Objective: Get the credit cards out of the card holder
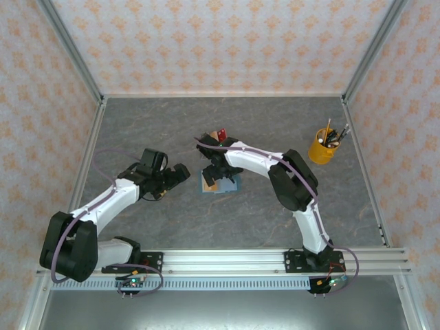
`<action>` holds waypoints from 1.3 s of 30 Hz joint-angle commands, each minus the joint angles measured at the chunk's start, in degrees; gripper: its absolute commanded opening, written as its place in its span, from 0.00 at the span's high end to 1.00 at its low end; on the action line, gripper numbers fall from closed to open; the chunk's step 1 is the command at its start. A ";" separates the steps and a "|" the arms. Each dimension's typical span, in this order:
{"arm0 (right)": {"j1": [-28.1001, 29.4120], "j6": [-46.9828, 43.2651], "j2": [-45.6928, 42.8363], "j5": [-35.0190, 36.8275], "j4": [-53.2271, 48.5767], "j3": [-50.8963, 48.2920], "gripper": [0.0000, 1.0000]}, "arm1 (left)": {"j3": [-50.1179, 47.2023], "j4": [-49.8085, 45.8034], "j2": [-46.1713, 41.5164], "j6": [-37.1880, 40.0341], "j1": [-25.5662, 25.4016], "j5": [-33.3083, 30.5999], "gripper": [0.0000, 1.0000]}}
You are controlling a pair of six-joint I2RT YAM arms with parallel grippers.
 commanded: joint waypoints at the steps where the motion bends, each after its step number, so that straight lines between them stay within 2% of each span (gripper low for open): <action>1: -0.03 1.59 -4.50 0.39 -1.89 -2.67 0.05 | 0.41 2.35 0.95 -0.34 0.39 2.13 0.00; 8: -1.27 10.91 -15.92 -10.34 10.35 -11.59 0.05 | 0.94 4.72 2.10 0.01 0.35 5.06 0.00; 14: -4.30 19.22 -17.87 -23.10 21.15 -18.25 0.08 | 2.21 8.08 4.13 0.01 -0.57 7.43 0.02; 17: -5.07 21.95 -18.00 -27.03 26.23 -20.98 0.11 | 4.23 8.41 6.14 0.10 -1.57 7.82 0.06; 22: -6.09 24.36 -16.20 -32.10 31.22 -23.03 0.19 | 6.72 9.42 9.22 -0.16 -3.28 7.47 0.20; 26: -6.44 24.49 -14.20 -34.15 32.24 -22.92 0.30 | 7.38 10.78 11.08 -1.19 -4.69 5.96 0.40; 30: -7.04 24.35 -11.93 -35.18 31.70 -21.85 0.42 | 7.75 11.22 12.85 -1.83 -5.49 4.41 0.51; 33: -7.32 24.34 -10.90 -35.14 31.46 -21.43 0.48 | 7.75 12.00 14.09 -2.34 -5.63 4.04 0.58; 37: -7.75 23.85 -9.94 -33.59 29.50 -20.52 0.56 | 8.01 14.13 16.16 -3.14 -5.93 5.99 0.74; 39: -8.00 23.96 -10.33 -32.29 29.12 -20.96 0.59 | 8.60 14.51 17.27 -3.28 -6.28 6.65 0.77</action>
